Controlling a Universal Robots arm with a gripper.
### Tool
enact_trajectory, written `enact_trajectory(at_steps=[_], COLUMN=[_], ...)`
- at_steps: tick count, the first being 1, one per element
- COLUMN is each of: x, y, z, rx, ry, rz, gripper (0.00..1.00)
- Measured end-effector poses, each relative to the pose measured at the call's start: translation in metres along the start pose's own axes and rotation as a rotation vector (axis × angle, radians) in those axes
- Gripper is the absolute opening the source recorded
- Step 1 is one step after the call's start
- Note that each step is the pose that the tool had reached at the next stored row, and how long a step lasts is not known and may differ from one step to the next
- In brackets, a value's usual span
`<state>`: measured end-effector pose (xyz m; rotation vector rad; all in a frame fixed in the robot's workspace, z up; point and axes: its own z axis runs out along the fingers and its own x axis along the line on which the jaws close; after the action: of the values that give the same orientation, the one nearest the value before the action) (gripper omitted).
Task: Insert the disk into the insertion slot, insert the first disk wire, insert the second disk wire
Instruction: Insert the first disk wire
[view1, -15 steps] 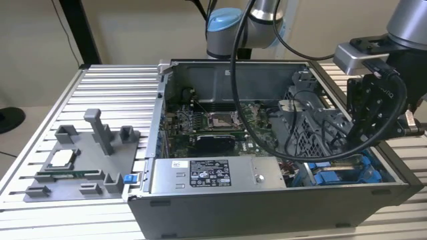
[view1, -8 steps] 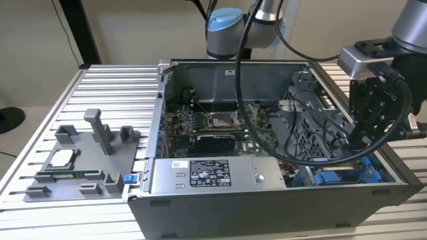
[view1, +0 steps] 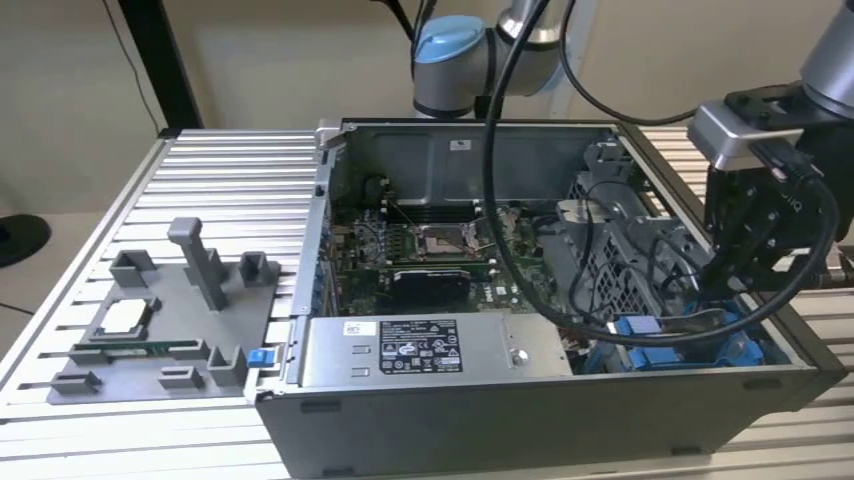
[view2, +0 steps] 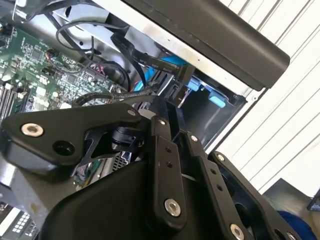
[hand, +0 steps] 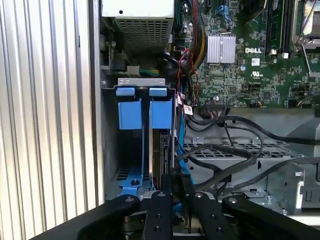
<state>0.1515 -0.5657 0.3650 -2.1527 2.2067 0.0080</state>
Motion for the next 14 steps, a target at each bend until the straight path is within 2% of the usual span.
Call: enact_trajectory(at_steps=[3,4,9,14], x=[0.0057,0.006,0.0064,0.0065], y=[-0.0014,-0.0015,-0.0016,-0.0017], z=[0.0024,0.0036,0.0101,0.0105], rx=[-0.006,-0.0066,-0.0076,-0.0076], ry=[-0.017,-0.0189,-0.0206,-0.0205], rz=[0.001,0.001,0.001,0.001], gripper=[0.0,0.0,0.0,0.0])
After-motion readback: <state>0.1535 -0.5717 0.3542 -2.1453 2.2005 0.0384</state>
